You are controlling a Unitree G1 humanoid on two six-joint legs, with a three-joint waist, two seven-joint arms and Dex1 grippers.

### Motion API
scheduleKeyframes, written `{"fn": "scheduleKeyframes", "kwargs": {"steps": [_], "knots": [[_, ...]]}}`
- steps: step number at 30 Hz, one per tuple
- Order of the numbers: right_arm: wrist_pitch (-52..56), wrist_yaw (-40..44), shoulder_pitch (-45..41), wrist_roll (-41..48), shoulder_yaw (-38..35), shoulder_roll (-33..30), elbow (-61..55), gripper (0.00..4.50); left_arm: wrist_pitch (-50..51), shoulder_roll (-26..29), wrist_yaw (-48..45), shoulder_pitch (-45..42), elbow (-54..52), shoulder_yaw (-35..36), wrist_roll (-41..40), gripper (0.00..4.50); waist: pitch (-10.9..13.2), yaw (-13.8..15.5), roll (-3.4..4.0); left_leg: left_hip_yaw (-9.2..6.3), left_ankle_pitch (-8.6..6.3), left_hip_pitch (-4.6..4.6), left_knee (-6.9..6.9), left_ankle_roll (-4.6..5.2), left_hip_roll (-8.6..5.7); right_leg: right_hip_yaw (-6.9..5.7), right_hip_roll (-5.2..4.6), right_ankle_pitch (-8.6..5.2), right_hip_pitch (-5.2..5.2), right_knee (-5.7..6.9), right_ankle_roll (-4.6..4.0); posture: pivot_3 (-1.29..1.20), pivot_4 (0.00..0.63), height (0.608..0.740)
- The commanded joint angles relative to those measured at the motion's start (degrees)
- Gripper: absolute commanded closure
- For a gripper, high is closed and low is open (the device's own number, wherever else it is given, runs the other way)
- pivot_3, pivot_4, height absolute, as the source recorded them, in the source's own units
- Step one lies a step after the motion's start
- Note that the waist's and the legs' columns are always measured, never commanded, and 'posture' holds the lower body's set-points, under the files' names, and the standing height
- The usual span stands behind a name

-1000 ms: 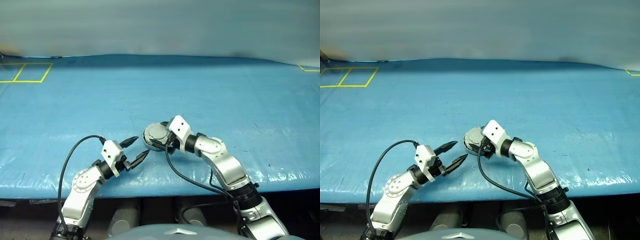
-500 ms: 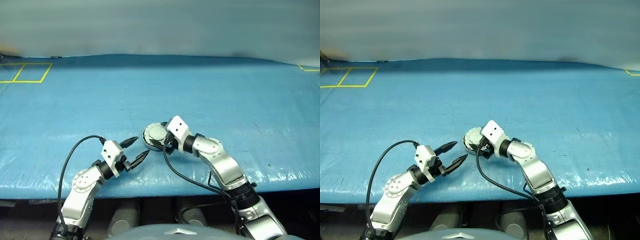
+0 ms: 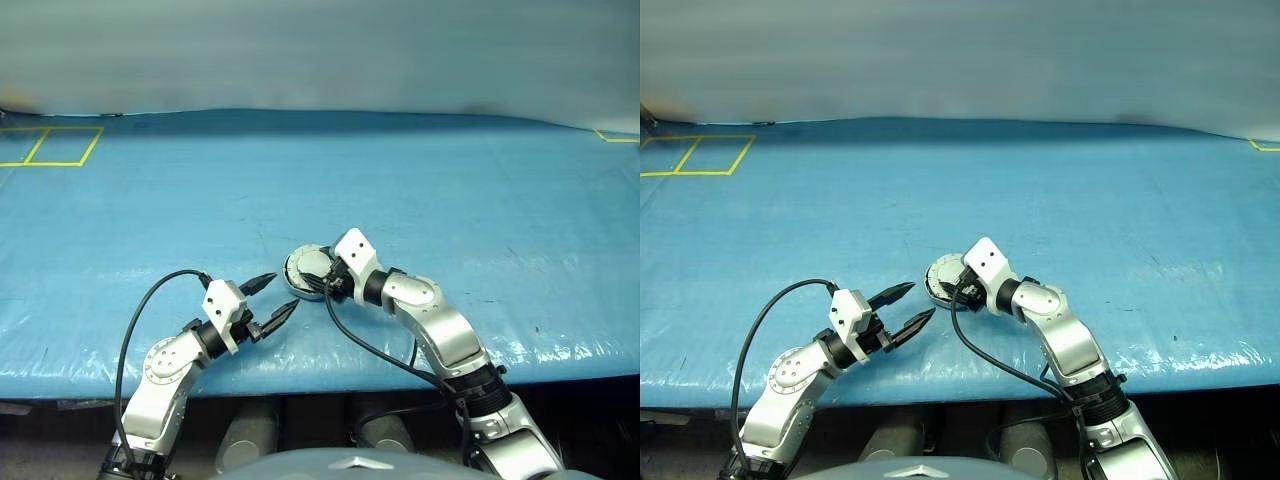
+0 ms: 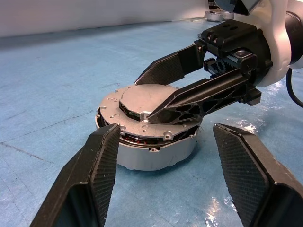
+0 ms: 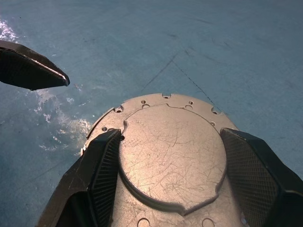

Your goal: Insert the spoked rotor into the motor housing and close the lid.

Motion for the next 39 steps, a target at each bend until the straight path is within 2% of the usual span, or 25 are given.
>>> {"fn": "scheduleKeyframes", "kwargs": {"steps": [1,5,11,22,39], "knots": [[1.14,-0.94,-0.75,-0.42,0.67,0.69,-0.80,1.50,-0.20,0.11,-0.08,-0.27,-2.54,0.40,-0.55,1.16,0.00,-0.04,0.00,0.00,0.00,0.01,0.00,0.00,0.00,0.00,0.00,0.00,0.00,0.00,0.00,0.00,0.150,0.740],[1.58,-2.35,-0.50,-2.87,3.04,0.98,0.02,1.50,-0.13,0.18,-0.01,-0.09,-2.64,0.55,-0.63,1.16,0.00,-0.33,0.00,0.00,0.00,0.05,0.00,0.00,0.01,0.00,0.00,0.00,-0.02,0.00,0.00,0.00,0.150,0.740],[3.10,-4.33,-1.73,-2.17,1.78,3.32,-1.99,1.50,-0.14,0.59,0.29,0.59,-2.78,1.38,-0.74,1.16,-0.01,-0.60,0.00,0.00,0.00,0.12,0.01,-0.01,0.07,0.00,0.04,0.00,-0.02,0.03,-0.02,0.00,0.150,0.740],[3.29,-5.46,-4.67,-4.73,4.31,4.25,0.96,1.50,-0.57,1.84,2.34,2.03,-1.98,7.16,-1.34,1.16,0.01,-0.48,0.00,0.00,0.00,-0.02,-0.07,-0.01,0.02,0.00,0.02,0.01,-0.12,-0.02,-0.03,0.00,0.150,0.740],[2.74,-7.14,-3.77,-7.67,4.93,3.94,9.82,1.50,-1.07,0.18,1.88,1.42,-1.91,4.98,-0.29,1.16,-0.07,-0.58,-0.02,-0.01,-0.03,0.36,-0.04,-0.07,0.08,0.00,0.03,0.00,0.06,0.01,-0.04,0.00,0.150,0.740]]}}
